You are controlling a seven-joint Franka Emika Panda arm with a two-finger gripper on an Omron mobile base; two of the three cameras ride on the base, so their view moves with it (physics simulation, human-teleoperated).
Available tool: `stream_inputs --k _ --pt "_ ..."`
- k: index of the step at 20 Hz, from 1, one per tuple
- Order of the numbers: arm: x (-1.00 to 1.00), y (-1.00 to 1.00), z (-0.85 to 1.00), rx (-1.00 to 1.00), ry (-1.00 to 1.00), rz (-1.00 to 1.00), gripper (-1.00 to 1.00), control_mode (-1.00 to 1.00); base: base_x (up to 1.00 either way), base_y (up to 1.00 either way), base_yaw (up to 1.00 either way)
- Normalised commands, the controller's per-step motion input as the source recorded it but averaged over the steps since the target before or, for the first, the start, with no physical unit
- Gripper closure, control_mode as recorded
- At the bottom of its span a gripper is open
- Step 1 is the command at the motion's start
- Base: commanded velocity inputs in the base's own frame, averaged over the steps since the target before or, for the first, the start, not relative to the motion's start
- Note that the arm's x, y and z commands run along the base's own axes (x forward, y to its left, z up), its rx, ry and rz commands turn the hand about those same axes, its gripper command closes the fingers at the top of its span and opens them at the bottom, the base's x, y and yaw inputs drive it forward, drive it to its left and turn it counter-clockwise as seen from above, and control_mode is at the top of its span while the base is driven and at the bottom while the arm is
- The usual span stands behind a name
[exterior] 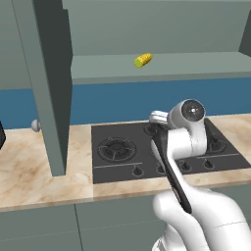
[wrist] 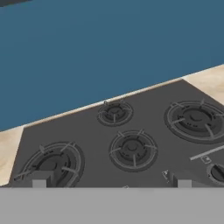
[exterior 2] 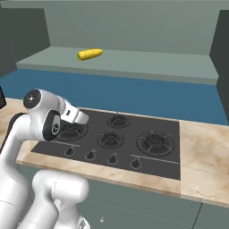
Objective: Pick the corns from the cabinet and place them in one bowl. Pick the mushroom from the sink and place it in the other bowl.
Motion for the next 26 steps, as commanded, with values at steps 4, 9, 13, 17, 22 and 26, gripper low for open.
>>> stream_inputs --k 4,9,13,17,22,26 --pt "0.0 0.08 0.55 0.0 0.01 0.0 -1.0 -1.0 0.0 0.0 0.0" --pt "0.0 0.01 0.55 0.0 0.12 0.01 -1.0 -1.0 0.0 0.0 0.0" --pt "-0.04 0.01 0.36 0.0 0.09 0.08 -1.0 -1.0 0.0 0.0 0.0" --pt "-0.06 0.02 0.29 0.0 0.05 0.05 -1.0 -1.0 0.0 0.0 0.0" --pt "-0.05 0.02 0.27 -0.01 0.0 0.01 -1.0 -1.0 0.0 0.0 0.0" --pt "-0.01 0.05 0.26 -0.02 -0.11 0.0 -1.0 -1.0 0.0 0.0 0.0"
